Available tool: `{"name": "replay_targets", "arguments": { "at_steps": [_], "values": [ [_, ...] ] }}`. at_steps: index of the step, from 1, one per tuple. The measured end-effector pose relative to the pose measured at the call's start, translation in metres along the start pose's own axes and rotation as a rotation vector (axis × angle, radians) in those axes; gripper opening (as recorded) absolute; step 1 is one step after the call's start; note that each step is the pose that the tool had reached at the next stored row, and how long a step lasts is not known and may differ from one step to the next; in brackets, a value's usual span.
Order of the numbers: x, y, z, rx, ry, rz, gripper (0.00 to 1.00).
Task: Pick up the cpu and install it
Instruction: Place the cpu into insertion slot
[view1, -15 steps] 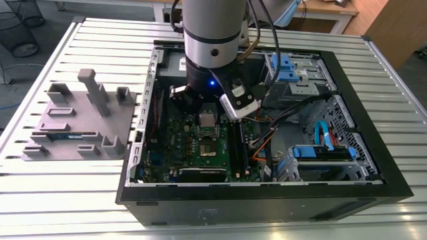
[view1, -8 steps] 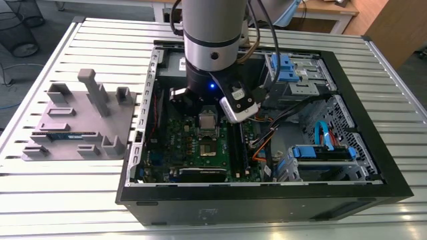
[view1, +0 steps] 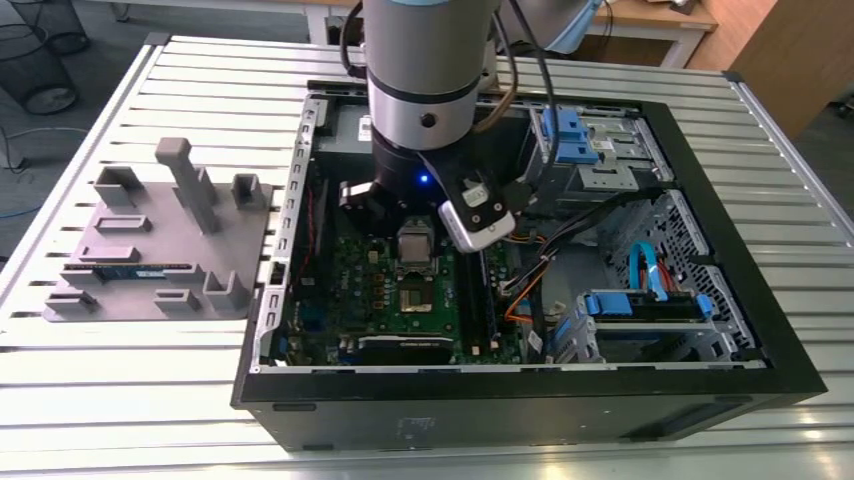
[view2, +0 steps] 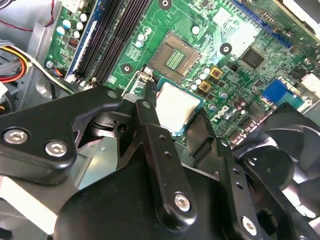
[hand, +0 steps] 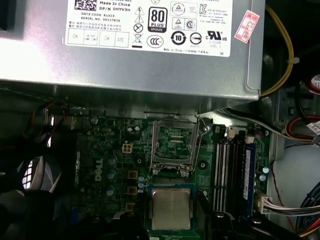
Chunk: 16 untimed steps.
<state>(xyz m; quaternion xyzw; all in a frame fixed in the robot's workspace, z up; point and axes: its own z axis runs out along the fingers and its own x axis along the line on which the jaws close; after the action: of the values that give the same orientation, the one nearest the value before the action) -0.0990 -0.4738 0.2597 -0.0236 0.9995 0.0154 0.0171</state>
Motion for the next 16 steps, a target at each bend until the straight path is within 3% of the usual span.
{"name": "replay_targets", "arguments": {
  "at_steps": [16],
  "values": [
    [0.0008,-0.0056,0.0149,0.0008,-0.0008,0.024,0.47]
  ]
}}
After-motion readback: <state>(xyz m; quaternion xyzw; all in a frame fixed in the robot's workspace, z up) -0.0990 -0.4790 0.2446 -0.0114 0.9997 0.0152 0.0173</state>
